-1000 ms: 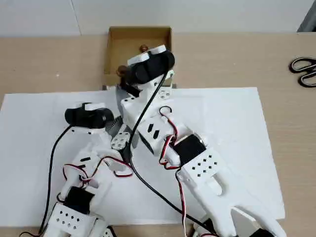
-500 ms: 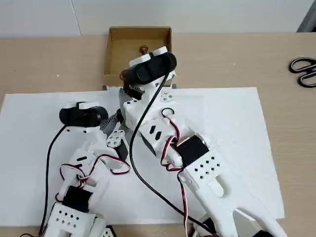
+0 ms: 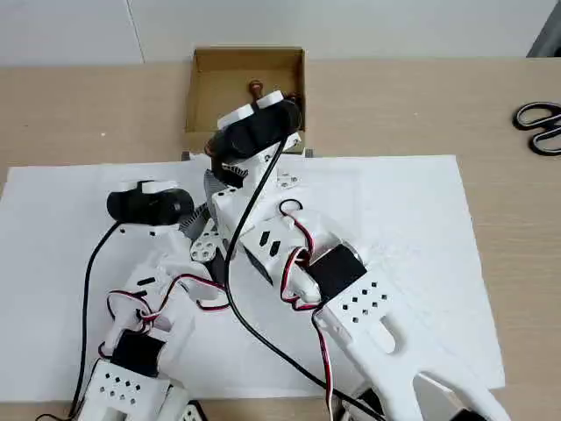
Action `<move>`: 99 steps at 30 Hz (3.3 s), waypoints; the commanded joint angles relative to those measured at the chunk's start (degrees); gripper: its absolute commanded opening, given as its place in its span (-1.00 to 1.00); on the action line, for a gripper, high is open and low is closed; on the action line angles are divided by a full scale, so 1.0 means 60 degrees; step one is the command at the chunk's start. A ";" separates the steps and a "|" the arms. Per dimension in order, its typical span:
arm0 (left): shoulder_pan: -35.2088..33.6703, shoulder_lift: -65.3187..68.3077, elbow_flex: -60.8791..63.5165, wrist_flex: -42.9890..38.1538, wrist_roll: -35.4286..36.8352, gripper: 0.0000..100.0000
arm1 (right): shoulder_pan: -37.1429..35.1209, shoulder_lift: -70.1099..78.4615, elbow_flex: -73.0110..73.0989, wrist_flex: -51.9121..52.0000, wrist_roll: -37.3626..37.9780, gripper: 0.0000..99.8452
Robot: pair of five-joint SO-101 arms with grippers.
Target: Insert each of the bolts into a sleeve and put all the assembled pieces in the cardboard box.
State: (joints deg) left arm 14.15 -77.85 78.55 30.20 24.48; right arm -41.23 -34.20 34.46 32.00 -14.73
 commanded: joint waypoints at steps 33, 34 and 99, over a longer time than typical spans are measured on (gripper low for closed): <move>0.0352 -0.0220 -0.3055 0.1348 -0.0498 -0.99 | -0.0930 -0.0989 -0.0366 0.2674 -0.0073 -0.32; 0.0352 -0.0205 -0.3040 0.1348 -0.0498 -0.99 | -0.0945 -0.1062 -0.0366 0.2703 -0.0059 -0.25; -0.3853 1.8784 -2.7480 1.1839 0.1011 -0.40 | 0.2293 -0.6806 0.2740 0.7407 0.0864 -0.22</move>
State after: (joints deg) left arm -6.77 45.14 -92.09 88.31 30.02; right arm -26.64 -74.37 50.37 76.13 -10.24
